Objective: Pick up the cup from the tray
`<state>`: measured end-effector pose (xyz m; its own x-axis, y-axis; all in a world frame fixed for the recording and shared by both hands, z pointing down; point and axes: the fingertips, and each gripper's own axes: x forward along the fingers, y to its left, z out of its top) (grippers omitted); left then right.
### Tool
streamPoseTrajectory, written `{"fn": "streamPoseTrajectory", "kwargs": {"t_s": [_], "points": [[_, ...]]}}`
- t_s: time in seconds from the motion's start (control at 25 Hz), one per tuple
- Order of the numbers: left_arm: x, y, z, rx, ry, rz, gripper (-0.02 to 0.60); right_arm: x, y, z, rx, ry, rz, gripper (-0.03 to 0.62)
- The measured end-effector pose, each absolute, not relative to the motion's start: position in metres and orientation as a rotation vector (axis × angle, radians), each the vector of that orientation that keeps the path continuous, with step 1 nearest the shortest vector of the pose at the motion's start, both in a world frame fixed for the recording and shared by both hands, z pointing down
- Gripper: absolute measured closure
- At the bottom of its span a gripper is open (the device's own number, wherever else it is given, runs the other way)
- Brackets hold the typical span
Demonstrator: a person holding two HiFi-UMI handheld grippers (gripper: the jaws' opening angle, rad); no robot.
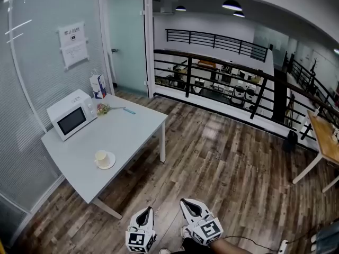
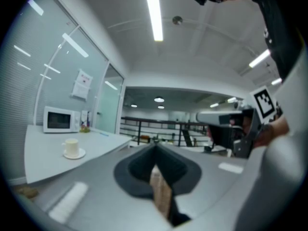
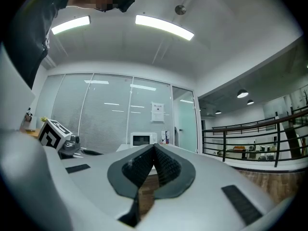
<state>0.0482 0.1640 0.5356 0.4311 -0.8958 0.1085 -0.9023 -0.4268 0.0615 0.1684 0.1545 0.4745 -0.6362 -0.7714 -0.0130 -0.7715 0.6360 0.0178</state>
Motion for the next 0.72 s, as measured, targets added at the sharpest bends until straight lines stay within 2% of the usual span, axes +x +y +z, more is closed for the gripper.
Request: {"fn": "streamPoseTrajectory", "kwargs": {"t_s": [0.72], "points": [[0.09,0.019,0.509,2.539,-1.737,0.064,0.577,0.204,0.005,0.466,-1.148,2.876,0.069,0.589]]}}
